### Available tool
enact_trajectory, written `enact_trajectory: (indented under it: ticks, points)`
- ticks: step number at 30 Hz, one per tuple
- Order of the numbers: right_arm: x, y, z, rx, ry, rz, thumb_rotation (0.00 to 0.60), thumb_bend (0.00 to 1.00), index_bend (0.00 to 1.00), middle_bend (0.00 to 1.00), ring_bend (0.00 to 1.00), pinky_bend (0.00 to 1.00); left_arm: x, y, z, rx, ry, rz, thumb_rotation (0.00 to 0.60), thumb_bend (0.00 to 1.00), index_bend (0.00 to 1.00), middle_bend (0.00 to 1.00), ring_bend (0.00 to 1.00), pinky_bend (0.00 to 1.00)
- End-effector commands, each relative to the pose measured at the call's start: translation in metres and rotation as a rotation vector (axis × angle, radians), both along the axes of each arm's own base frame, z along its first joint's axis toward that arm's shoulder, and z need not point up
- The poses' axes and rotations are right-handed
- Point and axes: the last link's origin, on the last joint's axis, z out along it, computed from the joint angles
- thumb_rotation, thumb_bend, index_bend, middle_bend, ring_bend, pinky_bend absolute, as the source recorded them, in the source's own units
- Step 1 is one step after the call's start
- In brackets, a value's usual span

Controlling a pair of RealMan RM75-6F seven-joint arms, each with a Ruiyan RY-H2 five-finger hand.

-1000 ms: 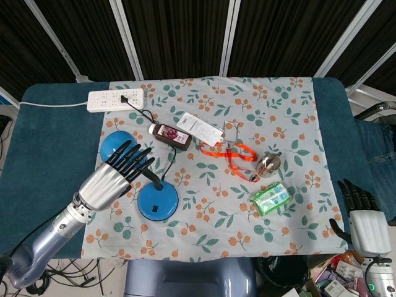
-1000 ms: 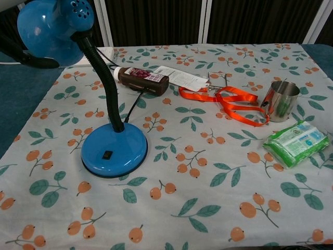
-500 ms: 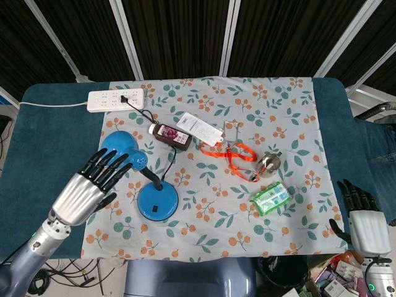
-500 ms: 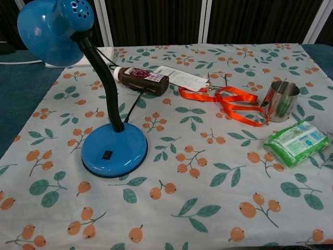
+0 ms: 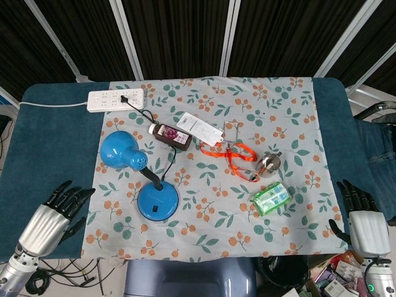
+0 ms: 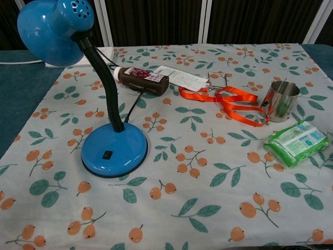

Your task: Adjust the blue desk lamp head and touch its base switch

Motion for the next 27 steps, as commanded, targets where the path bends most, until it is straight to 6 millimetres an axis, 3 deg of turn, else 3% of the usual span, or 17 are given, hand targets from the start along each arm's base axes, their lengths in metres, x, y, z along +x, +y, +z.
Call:
enact_trajectory:
  ticks: [1,6,12,27]
  points:
    - [0.000,0.000,0.000,-0.001,-0.001,0.000,0.600,0.17,0.00,0.06,0.12,0.16,-0.017,-0.002,-0.026,-0.126,-0.005,0.132,0.600,0.42,0.00,0.34,0.36,0.27]
    - [0.000,-0.001,0.001,-0.003,0.001,-0.001,0.600,0.17,0.00,0.06,0.12,0.16,-0.017,0.009,-0.049,-0.236,0.010,0.180,0.600,0.48,0.00,0.48,0.54,0.47]
    - [-0.001,-0.001,0.001,-0.003,0.001,-0.003,0.600,0.17,0.00,0.06,0.12,0.16,-0.006,0.017,-0.068,-0.304,0.011,0.176,0.600,0.49,0.00,0.64,0.68,0.61]
    - [-0.001,-0.002,0.000,0.000,0.002,-0.005,0.600,0.17,0.00,0.06,0.12,0.16,0.025,0.030,-0.106,-0.474,0.006,0.268,0.600,0.58,0.03,0.74,0.77,0.68]
